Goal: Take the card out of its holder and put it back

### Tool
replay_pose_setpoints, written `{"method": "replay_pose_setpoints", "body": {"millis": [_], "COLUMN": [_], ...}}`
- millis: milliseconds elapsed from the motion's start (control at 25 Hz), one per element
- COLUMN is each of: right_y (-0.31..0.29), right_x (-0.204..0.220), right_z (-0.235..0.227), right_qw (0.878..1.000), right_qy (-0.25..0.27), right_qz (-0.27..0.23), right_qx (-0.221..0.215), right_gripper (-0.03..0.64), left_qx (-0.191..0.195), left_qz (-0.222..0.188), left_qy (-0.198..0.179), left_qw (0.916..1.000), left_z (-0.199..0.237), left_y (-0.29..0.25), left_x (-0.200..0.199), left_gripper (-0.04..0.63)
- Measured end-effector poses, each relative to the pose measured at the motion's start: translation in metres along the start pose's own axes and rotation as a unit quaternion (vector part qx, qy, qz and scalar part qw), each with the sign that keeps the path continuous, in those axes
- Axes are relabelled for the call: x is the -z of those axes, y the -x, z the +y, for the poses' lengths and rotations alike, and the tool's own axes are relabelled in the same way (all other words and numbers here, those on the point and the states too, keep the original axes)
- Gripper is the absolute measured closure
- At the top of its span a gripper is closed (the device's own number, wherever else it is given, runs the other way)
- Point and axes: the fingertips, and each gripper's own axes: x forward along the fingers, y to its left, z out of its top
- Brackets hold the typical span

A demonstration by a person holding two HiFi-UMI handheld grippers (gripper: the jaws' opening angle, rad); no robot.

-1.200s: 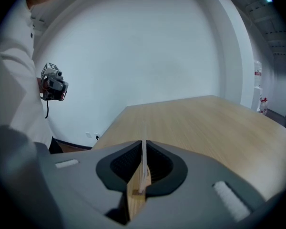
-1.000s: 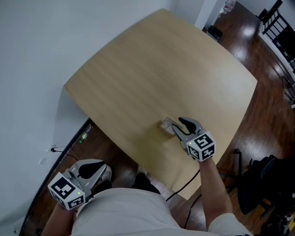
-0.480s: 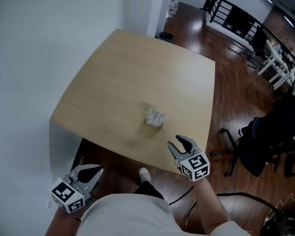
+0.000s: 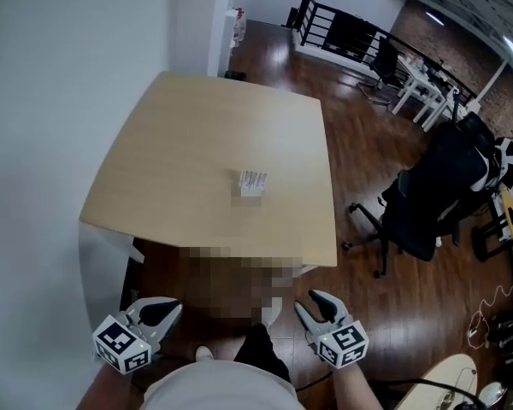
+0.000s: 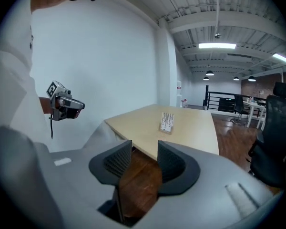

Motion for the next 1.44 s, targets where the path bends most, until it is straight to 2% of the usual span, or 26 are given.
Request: {"method": "replay_pose_setpoints", "body": {"millis": [200,480,920,1440], "right_y": [0.051,0.072,0.075,0.055], "right_x": [0.014,0.012,0.006,-0.007], "right_z": [0.032,0.056,0.077,0.105], "right_qw": [1.0,1.0,0.999,0.998], "right_qy": [-0.003,0.015,0.028,0.055], "right_qz": [0.004,-0.006,-0.017,-0.02], "right_qx": [0.016,0.001,-0.005,-0.027], "right_gripper": [0.449,0.449,0.449,0.449], "left_qx": [0.013,0.011,0.025,0.0], "left_qz": [0.006,-0.014,-0.013,-0.023], "left_qy": [-0.015,-0.011,-0.028,-0.02], "left_qw": [0.9998,0.9998,0.9992,0.9995], "left_z": [-0.019,-0.035,-0.05,-0.035], "left_y": [0.008,0.008,0.014,0.045], "left_x": [0.015,0.015,0.016,0.023], "left_gripper": [0.591,0.591,0.591,0.592]}}
